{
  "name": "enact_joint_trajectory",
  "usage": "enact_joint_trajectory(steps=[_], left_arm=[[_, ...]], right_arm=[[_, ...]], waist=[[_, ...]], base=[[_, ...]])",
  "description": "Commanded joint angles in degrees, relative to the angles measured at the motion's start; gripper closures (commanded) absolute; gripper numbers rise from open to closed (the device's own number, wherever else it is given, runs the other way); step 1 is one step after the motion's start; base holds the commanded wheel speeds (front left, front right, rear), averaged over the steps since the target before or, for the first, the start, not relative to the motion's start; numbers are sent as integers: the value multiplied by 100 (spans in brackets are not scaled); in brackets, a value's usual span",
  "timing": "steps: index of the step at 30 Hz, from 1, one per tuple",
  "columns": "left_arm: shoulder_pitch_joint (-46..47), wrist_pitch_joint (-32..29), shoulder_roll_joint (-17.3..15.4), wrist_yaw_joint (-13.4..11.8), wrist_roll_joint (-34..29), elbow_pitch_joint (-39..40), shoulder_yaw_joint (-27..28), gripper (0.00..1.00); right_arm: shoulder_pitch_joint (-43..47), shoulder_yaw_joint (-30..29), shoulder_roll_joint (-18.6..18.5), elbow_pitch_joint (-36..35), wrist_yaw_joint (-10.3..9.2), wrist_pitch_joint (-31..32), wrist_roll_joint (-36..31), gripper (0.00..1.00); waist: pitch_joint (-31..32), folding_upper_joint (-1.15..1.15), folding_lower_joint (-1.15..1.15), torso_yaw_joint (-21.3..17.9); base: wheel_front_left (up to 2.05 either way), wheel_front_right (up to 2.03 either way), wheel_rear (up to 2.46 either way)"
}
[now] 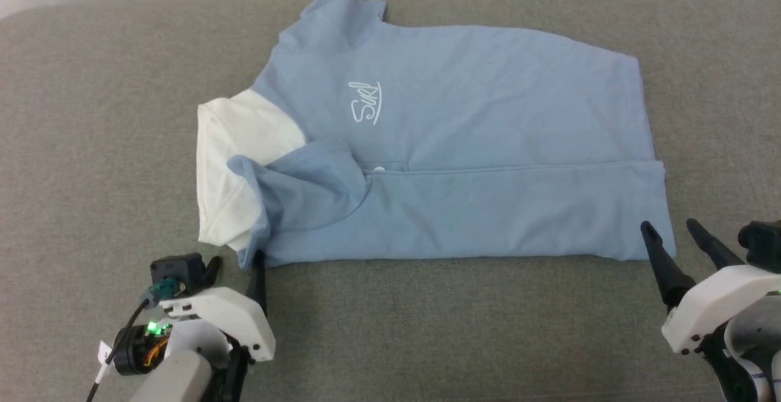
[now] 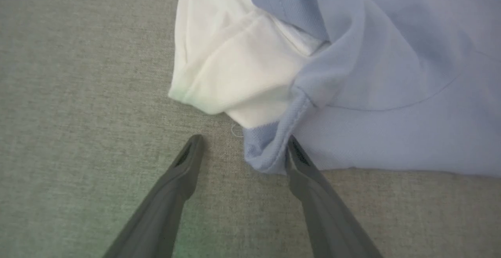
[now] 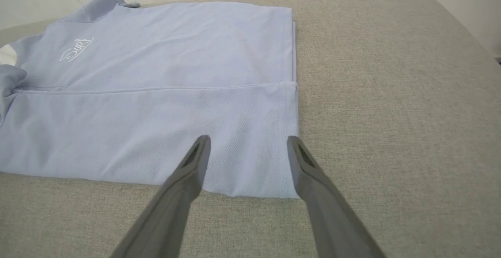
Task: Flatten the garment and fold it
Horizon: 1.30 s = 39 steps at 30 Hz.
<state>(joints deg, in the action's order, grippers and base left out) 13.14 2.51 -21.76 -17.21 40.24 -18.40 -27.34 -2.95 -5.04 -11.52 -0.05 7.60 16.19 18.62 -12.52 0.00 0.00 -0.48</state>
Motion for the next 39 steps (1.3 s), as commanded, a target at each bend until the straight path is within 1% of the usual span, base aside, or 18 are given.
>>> enact_joint_trajectory(steps=[1, 3, 6, 7, 8, 10, 14, 16, 18, 20, 24, 26, 33, 34, 35, 39], left_arm=[[120, -31, -5, -66, -12, -97, 46, 0], [141, -39, 15, -79, 5, -150, 49, 0], [141, -187, 59, -1, 73, -272, -27, 0], [131, -277, 83, 48, 115, -314, -68, 31], [126, -352, 106, 98, 153, -353, -104, 100], [128, -445, 144, 214, 201, -409, -182, 100], [144, -272, 199, 340, 164, -428, -249, 100], [170, -187, 135, 318, -51, -432, -389, 100], [172, -145, 153, 331, -77, -402, -419, 100], [166, -63, 212, 372, -61, -300, -432, 100], [165, 94, 198, 365, -159, -60, -477, 100], [167, 126, 186, 362, -198, 52, -506, 100], [146, 164, 96, 333, -260, 298, -537, 100], [138, 165, 83, 332, -261, 317, -539, 100], [128, 167, 69, 334, -261, 336, -542, 100], [57, 175, -24, 327, -247, 419, -520, 100]], right_arm=[[35, -47, 31, -57, -11, 6, -22, 0], [18, -112, 63, -70, -11, -8, -19, 0], [4, -149, 78, -67, -11, -16, -26, 0], [0, -152, 71, -58, -11, -18, -32, 0], [-6, -147, 55, -45, -11, -17, -40, 0], [-33, -131, 3, -15, -11, 11, -95, 0], [-126, -190, -78, 89, -11, 169, -295, 0], [-163, -272, -12, 264, -11, 412, -249, 0], [-177, -320, -11, 360, -11, 534, -248, 0], [-238, -440, -60, 532, -11, 673, -396, 0], [-489, -644, 71, 936, -11, 887, -484, 0], [-591, -662, 64, 1176, -11, 1001, -544, 0], [-857, -760, 134, 1906, -11, 1056, -801, 0], [-868, -742, 144, 1986, -11, 1058, -801, 56], [-879, -736, 150, 2039, -11, 1029, -803, 100], [-894, -714, 142, 2069, -11, 818, -748, 100]], waist=[[-174, 0, 0, -90], [-230, 0, 0, -97], [-278, 0, 0, -86], [-287, 0, 0, -77], [-290, 0, 0, -65], [-272, 0, 0, -36], [-147, 0, 0, 65], [-76, 0, 0, 134], [-48, 0, 0, 176], [-25, 0, 0, 250], [-52, 0, 0, 356], [-84, 0, 0, 408], [-158, 0, 0, 498], [-151, 0, 0, 503], [-137, 0, 0, 508], [20, 0, 0, 485]], base=[[0, 0, 0], [0, 0, 0], [0, 0, 0], [0, 0, 0], [0, 0, 0], [0, 0, 0], [0, 0, 0], [0, 0, 0], [0, 0, 0], [0, 0, 0], [0, 0, 0], [0, 0, 0], [0, 0, 0], [0, 0, 0], [0, 0, 0], [0, 0, 0]])
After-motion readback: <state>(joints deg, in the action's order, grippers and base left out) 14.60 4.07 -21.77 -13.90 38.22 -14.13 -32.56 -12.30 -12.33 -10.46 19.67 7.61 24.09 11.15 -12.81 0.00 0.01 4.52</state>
